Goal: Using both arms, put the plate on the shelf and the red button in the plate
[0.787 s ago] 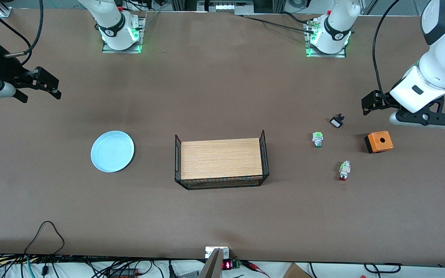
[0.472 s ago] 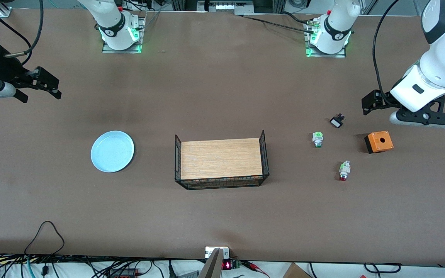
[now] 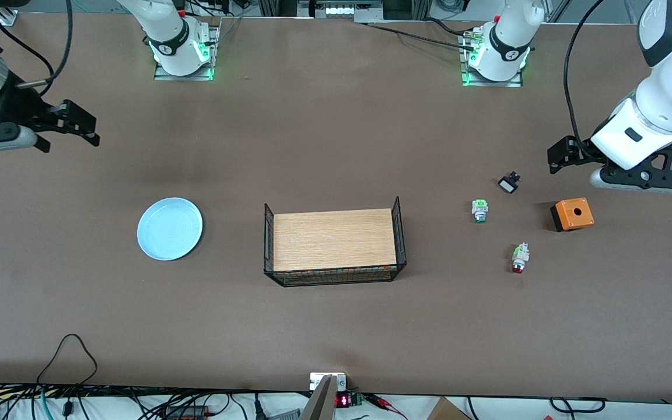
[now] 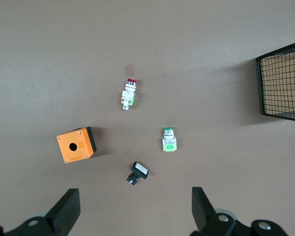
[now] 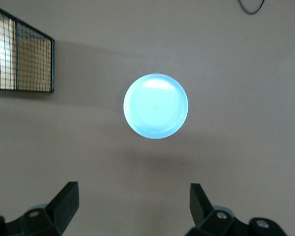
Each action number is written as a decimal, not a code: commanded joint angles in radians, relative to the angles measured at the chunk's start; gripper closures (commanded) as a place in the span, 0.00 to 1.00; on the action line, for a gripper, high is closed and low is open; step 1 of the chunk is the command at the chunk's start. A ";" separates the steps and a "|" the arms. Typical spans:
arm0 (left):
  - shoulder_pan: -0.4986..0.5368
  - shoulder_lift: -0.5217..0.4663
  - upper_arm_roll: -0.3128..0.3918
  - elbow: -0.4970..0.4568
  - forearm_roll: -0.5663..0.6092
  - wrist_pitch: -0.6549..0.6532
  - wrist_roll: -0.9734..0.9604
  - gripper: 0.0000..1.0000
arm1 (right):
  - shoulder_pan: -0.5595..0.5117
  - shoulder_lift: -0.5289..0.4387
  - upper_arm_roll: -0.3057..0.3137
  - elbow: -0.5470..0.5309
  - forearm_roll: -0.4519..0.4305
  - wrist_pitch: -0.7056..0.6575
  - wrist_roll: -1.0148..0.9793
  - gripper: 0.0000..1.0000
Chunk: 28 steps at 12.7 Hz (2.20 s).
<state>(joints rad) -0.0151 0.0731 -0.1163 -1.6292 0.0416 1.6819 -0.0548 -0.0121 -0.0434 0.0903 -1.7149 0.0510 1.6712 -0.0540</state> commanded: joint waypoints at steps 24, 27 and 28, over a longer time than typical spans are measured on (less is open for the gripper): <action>-0.003 -0.004 0.000 0.015 -0.017 -0.019 0.006 0.00 | 0.043 0.329 0.006 -0.755 0.016 1.222 -1.193 0.00; -0.003 -0.003 0.000 0.015 -0.017 -0.021 0.006 0.00 | 0.038 0.347 0.006 -0.756 0.016 1.260 -1.263 0.25; -0.003 -0.004 0.000 0.015 -0.017 -0.021 0.006 0.00 | 0.034 0.358 0.006 -0.756 0.016 1.275 -1.267 0.27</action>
<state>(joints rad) -0.0158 0.0731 -0.1179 -1.6282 0.0416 1.6811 -0.0548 0.0269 0.3062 0.0953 -2.4597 0.0523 2.9054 -1.2754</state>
